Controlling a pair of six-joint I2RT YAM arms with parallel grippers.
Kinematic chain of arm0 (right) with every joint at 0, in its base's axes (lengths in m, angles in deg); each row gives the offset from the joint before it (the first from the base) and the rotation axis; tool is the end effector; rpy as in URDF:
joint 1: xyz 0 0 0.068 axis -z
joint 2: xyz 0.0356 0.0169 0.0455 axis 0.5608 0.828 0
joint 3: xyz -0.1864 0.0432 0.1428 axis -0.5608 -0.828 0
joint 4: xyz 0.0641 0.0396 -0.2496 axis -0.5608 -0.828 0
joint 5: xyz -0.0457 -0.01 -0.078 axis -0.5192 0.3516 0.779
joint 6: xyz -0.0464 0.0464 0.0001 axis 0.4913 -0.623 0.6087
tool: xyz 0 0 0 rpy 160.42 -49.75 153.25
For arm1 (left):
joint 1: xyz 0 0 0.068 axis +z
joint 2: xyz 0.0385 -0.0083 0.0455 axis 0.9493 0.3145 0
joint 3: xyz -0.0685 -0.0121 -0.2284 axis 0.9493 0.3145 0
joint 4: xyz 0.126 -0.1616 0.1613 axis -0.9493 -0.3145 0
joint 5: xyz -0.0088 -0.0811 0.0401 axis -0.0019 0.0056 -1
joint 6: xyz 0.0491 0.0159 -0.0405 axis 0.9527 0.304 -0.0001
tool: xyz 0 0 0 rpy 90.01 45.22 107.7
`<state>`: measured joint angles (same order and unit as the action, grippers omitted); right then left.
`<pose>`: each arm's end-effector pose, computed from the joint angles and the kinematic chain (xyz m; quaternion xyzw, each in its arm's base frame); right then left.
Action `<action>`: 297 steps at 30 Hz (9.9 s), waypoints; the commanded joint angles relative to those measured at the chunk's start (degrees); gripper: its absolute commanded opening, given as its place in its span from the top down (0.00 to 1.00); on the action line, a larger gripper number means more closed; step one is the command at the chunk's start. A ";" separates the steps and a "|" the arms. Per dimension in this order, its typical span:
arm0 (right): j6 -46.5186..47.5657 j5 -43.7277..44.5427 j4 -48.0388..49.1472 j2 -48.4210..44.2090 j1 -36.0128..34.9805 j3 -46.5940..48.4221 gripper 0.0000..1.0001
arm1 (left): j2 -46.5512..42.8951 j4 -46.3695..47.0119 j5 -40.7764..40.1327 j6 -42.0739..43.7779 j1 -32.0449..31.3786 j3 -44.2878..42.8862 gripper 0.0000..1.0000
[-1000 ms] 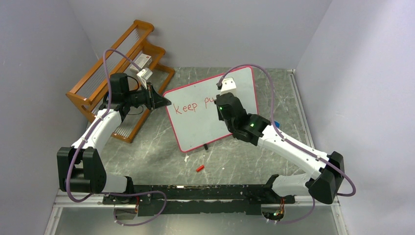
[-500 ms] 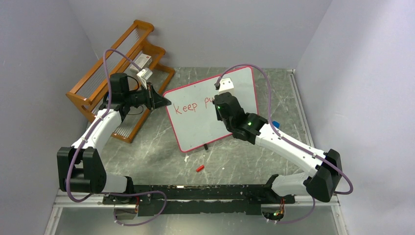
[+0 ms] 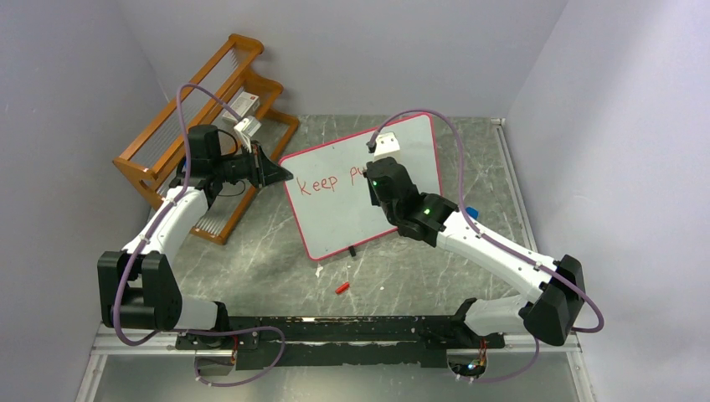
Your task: Write a sentence on the whiteboard
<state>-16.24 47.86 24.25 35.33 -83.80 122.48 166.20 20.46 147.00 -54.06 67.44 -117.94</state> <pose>0.2220 0.2171 0.2937 -0.1333 0.8295 0.0261 0.5417 0.3097 -0.0666 0.2532 0.2121 0.7624 -0.4648 0.3972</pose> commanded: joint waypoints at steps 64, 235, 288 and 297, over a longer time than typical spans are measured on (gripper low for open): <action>-1.73 -3.65 -3.29 -1.32 0.52 -1.15 1.00 | 2.23 -3.40 -5.46 6.41 -1.48 0.86 0.95; 0.36 -0.90 -1.89 -6.23 4.78 -2.42 1.00 | 2.50 -4.17 -6.03 6.90 -1.53 0.47 0.95; 0.91 -6.78 0.46 -4.77 8.38 -2.00 1.00 | 2.53 -4.31 -6.19 6.87 -1.48 0.43 0.95; 0.02 -7.19 -1.71 -6.19 8.38 -3.23 1.00 | 2.54 -4.20 -5.94 6.86 -1.48 0.39 0.95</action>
<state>-15.61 41.02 23.71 30.17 -75.89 119.82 166.88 19.96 147.08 -53.84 67.33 -118.35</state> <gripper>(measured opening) 0.153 0.087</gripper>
